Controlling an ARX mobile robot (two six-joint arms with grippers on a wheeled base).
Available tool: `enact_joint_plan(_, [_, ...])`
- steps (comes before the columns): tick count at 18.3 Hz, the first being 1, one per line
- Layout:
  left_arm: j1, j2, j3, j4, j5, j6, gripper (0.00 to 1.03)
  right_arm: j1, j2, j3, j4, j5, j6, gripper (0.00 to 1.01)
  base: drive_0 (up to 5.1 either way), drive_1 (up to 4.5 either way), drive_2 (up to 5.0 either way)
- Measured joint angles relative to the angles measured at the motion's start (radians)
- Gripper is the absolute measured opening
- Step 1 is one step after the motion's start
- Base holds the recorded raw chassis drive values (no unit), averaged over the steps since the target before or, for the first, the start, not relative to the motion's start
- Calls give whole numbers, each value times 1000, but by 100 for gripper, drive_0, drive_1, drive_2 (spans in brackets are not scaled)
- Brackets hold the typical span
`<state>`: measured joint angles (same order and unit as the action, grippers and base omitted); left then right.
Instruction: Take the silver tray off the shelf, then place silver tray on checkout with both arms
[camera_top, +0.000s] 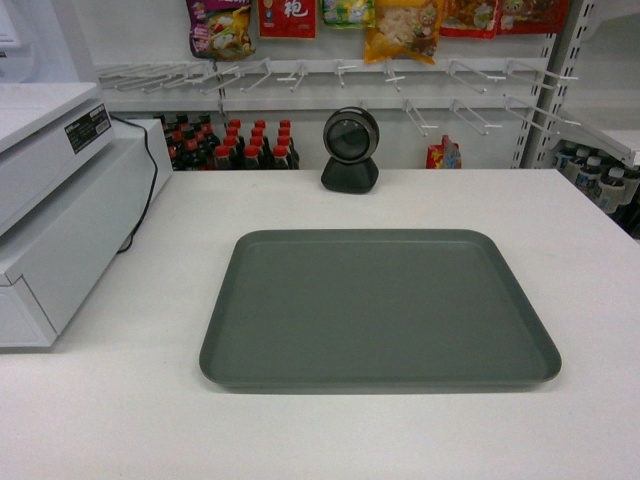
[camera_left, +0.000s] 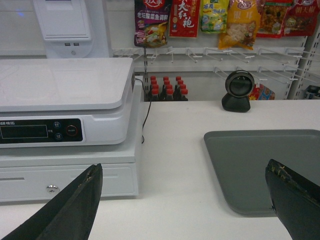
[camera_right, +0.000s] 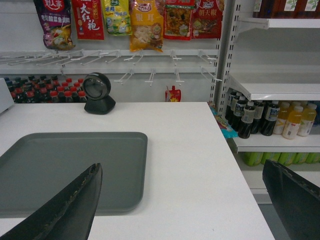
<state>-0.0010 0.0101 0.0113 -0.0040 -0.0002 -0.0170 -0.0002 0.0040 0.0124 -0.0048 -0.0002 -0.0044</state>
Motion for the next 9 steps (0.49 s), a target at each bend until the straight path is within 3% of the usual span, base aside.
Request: enact_joint_plan(9, [0,0,0,0,0,0,98,0,0,0,0,0,0,98,0,0,0])
